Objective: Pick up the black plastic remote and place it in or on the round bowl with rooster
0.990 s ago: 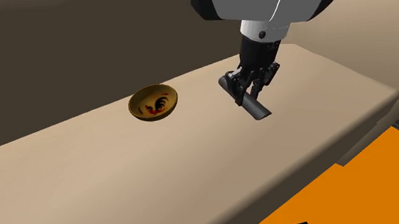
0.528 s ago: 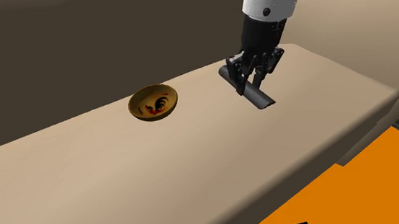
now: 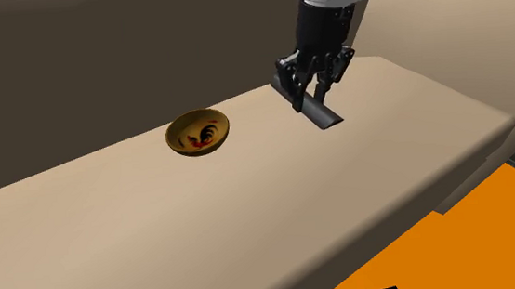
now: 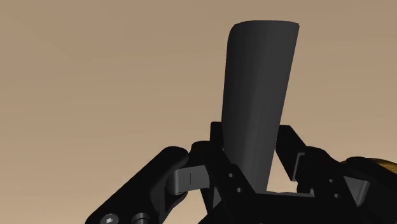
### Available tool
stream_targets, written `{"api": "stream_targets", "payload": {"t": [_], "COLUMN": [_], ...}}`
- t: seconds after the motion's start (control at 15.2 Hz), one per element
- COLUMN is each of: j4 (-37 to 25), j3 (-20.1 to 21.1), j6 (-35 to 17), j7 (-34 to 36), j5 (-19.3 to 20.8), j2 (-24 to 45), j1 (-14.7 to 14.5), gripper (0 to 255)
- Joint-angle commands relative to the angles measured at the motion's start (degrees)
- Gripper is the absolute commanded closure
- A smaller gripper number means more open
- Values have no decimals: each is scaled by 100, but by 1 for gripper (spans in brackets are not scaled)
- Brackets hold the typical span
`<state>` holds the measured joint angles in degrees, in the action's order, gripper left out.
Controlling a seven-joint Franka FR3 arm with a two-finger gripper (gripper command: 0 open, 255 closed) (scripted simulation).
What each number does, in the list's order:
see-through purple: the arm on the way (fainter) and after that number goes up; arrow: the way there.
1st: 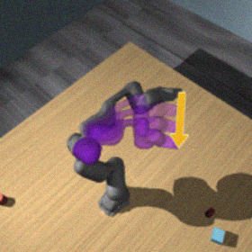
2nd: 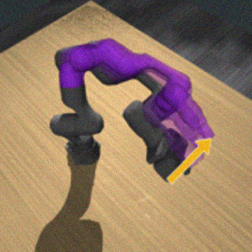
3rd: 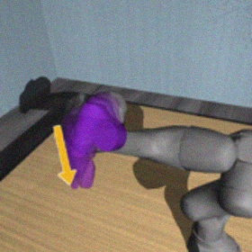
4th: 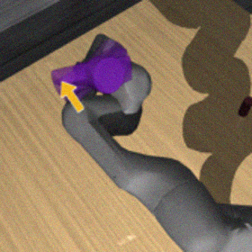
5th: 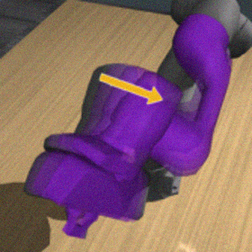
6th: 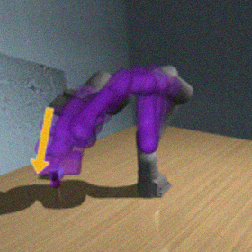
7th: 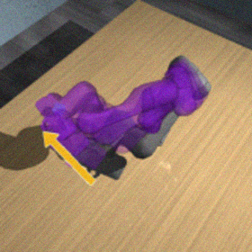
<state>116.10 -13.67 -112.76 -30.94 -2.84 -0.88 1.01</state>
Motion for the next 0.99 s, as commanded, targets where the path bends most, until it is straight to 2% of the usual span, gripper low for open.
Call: {"api": "stream_targets", "payload": {"t": [0.0,0.46,0.92], "j4": [-54,-407,-1093], "j3": [131,583,973], "j6": [-3,-34,27], "j7": [251,1125,1954], "j5": [-25,-116,-160], "j2": [47,387,963], "j1": [-127,-585,-1033], "gripper": [255,255,255]}}
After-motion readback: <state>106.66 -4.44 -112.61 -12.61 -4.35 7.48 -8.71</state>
